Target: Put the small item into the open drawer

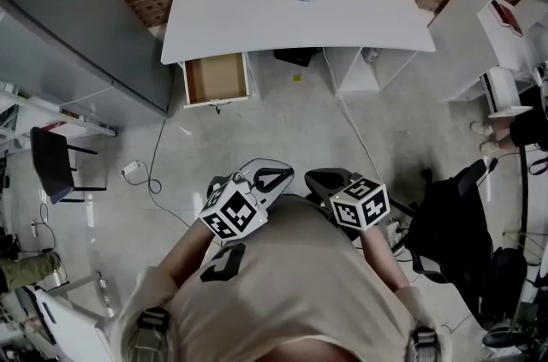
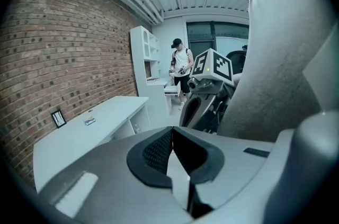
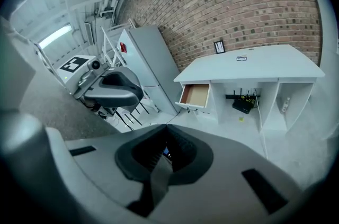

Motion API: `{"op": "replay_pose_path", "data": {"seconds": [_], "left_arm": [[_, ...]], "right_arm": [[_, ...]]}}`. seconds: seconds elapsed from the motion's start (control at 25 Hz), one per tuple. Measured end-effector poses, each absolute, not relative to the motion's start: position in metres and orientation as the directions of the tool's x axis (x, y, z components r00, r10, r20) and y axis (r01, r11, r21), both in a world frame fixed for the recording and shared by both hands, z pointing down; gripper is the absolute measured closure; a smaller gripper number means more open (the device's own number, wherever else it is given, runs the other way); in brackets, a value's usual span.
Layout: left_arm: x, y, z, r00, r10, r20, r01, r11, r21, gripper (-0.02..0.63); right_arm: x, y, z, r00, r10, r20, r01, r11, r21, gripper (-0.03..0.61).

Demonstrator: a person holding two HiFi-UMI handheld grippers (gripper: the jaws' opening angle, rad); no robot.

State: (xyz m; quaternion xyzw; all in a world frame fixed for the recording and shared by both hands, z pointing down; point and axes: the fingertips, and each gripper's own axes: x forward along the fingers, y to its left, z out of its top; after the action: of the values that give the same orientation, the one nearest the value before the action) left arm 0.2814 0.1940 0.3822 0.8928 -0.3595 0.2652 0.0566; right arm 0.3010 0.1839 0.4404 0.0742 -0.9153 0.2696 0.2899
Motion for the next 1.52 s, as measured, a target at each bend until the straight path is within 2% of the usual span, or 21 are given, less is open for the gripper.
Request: {"op": "replay_pose_path", "data": {"seconds": [0.6, 1.0, 1.52], "left_arm": [[0.395, 0.151, 0.397, 0.625, -0.518, 0.584, -0.587, -0.805, -0.085, 0.609], [0.406, 0.137, 0.400, 0.646, -0.501, 0.576, -0.593, -0.805, -0.034, 0.609], [0.369, 0.077, 0.404, 0.711, -0.473, 0.521, -0.563, -0.826, 0.019, 0.608]], "right_arm": [[0.400, 0.133, 0.449, -0.876, 0.000, 0.483, -0.295, 0.793, -0.534, 0.575], [0.404, 0.120, 0.453, -0.880, 0.022, 0.474, -0.275, 0.790, -0.547, 0.574], [0.380, 0.061, 0.457, -0.832, -0.101, 0.545, -0.418, 0.761, -0.497, 0.574]]}}
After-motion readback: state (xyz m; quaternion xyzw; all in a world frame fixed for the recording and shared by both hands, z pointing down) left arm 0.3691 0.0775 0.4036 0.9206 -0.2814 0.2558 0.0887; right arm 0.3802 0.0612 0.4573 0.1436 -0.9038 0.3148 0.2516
